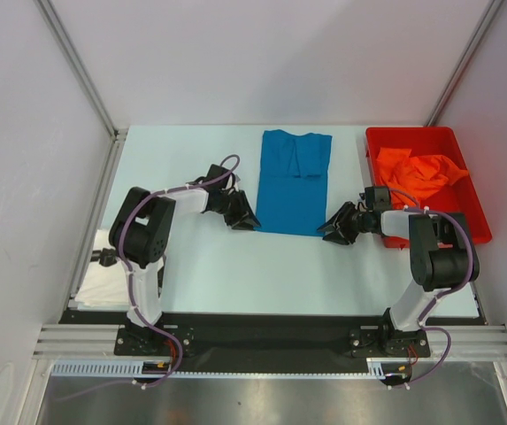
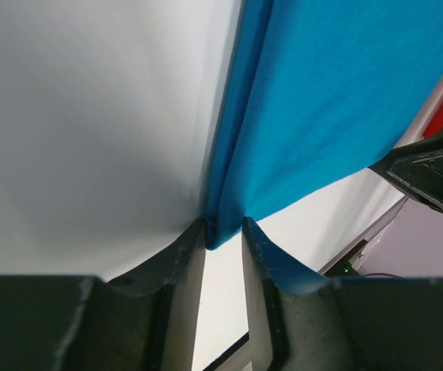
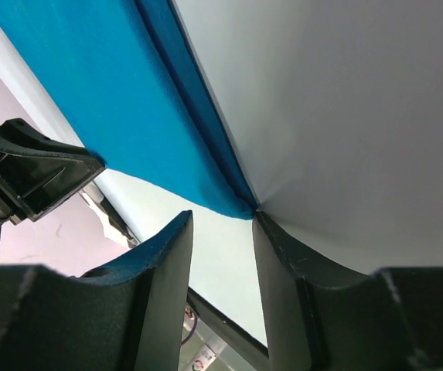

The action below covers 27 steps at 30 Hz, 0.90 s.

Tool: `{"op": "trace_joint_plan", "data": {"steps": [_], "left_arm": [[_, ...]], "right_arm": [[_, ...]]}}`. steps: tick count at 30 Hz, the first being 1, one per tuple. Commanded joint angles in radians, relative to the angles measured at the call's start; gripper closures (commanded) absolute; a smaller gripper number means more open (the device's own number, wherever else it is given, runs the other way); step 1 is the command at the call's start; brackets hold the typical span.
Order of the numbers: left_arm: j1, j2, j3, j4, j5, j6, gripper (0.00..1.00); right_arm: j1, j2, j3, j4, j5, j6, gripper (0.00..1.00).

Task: Fold and stack the t-shirts
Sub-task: Fold the tshirt

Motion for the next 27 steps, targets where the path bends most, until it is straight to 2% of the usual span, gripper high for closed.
{"op": "trace_joint_plan", "data": {"steps": [1, 11, 22, 27], "left_arm": [[0.005, 0.076, -0.018, -0.055, -0.154, 0.039, 0.68], [0.005, 0.083, -0.017, -0.047, -0.134, 0.045, 0.81], [0.005, 0.069, -0.001, -0.060, -0.123, 0.062, 0.87], [0.005, 0.064, -0.003, -0.056, -0.117, 0.067, 0.89]], "right_arm": [[0.000, 0.028, -0.019, -0.098, 0.185, -0.030, 0.57], [-0.006, 0.013, -0.027, -0.123, 0.197, -0.030, 0.56], [0.009, 0.060, 0.002, -0.101, 0.208, 0.021, 0.56], [0.014, 0.071, -0.004, -0.089, 0.235, 0.048, 0.61]]}}
